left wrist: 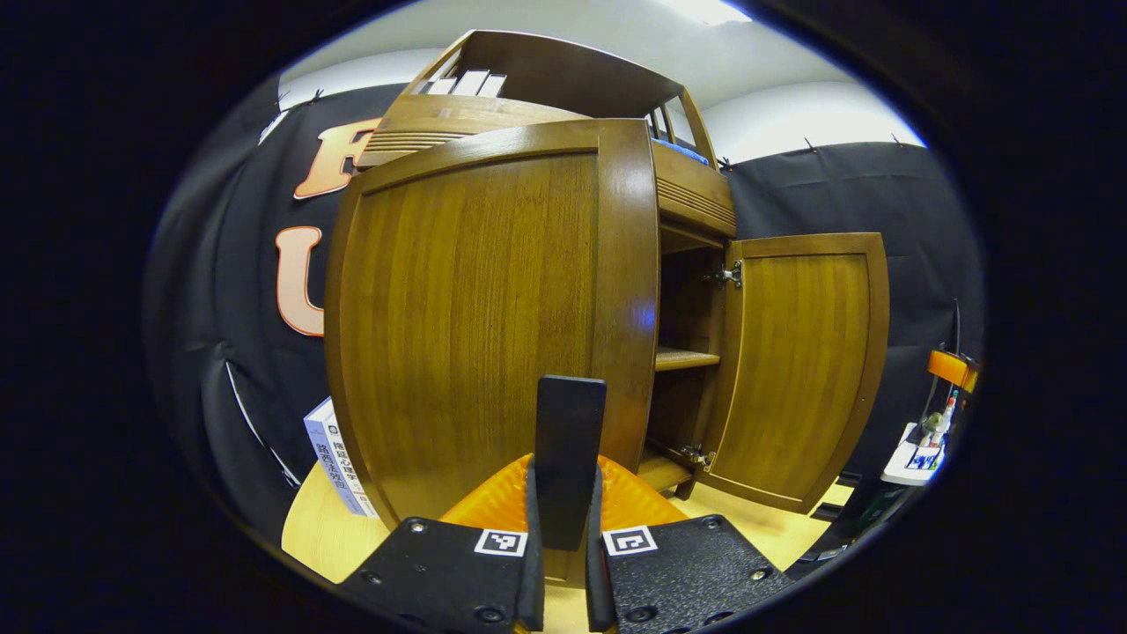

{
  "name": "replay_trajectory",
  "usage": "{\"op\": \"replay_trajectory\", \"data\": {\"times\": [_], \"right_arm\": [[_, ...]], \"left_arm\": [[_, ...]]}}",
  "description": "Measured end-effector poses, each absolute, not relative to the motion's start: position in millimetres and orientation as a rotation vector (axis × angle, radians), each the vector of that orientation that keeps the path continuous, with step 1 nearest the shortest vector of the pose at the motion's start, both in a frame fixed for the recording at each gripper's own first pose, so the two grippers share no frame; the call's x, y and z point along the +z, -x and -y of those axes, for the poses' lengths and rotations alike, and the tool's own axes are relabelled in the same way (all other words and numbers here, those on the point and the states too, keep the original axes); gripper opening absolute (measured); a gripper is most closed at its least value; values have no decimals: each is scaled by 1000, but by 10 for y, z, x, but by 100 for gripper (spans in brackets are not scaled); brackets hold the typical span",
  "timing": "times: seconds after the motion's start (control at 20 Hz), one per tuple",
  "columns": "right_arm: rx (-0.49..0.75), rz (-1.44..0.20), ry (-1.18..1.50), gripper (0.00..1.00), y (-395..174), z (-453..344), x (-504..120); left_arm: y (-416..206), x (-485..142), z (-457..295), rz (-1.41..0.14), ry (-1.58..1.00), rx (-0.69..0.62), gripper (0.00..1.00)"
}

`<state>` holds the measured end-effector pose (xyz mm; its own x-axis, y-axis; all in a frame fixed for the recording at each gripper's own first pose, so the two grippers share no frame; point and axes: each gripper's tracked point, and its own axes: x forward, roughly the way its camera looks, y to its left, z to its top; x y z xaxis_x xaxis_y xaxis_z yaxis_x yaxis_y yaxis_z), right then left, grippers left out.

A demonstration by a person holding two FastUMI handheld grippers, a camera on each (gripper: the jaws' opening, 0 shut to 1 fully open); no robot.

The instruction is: Open the right door of the double-door shoe cabinet with the right hand, and open the left door with the left hand.

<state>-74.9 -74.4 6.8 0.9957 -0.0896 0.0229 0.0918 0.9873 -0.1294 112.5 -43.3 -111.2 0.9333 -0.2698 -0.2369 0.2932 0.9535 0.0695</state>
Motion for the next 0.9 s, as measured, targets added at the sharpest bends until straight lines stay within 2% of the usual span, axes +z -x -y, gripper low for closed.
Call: {"op": "replay_trajectory", "data": {"times": [0.05, 0.2, 0.25, 0.3, 0.5, 0.55, 0.7, 0.75, 0.8, 0.9], "right_arm": [[-88, 19, 133, 98, 758, 711, 74], [-84, 24, 141, 98, 784, 633, 82], [-83, 26, 143, 89, 798, 616, 88], [-80, 28, 144, 98, 812, 607, 92], [-73, 35, 142, 98, 825, 562, 102], [-70, 35, 141, 89, 820, 559, 100], [-68, 33, 127, 89, 826, 566, 84], [-67, 34, 125, 98, 828, 564, 84], [-67, 36, 125, 89, 824, 560, 91], [-64, 41, 129, 89, 828, 536, 100]], "left_arm": [[-1070, -1097, 398, -227, -105, -289, 20], [-978, -1055, 310, -226, -107, -290, 19], [-944, -1041, 287, -225, -107, -290, 19], [-913, -1025, 257, -225, -107, -288, 19], [-797, -974, 110, -220, -104, -276, 18], [-756, -960, 77, -217, -106, -270, 18], [-672, -929, -38, -212, -118, -249, 18], [-639, -914, -68, -210, -120, -242, 18], [-616, -905, -112, -210, -123, -236, 16], [-560, -878, -193, -208, -122, -222, 14]]}}
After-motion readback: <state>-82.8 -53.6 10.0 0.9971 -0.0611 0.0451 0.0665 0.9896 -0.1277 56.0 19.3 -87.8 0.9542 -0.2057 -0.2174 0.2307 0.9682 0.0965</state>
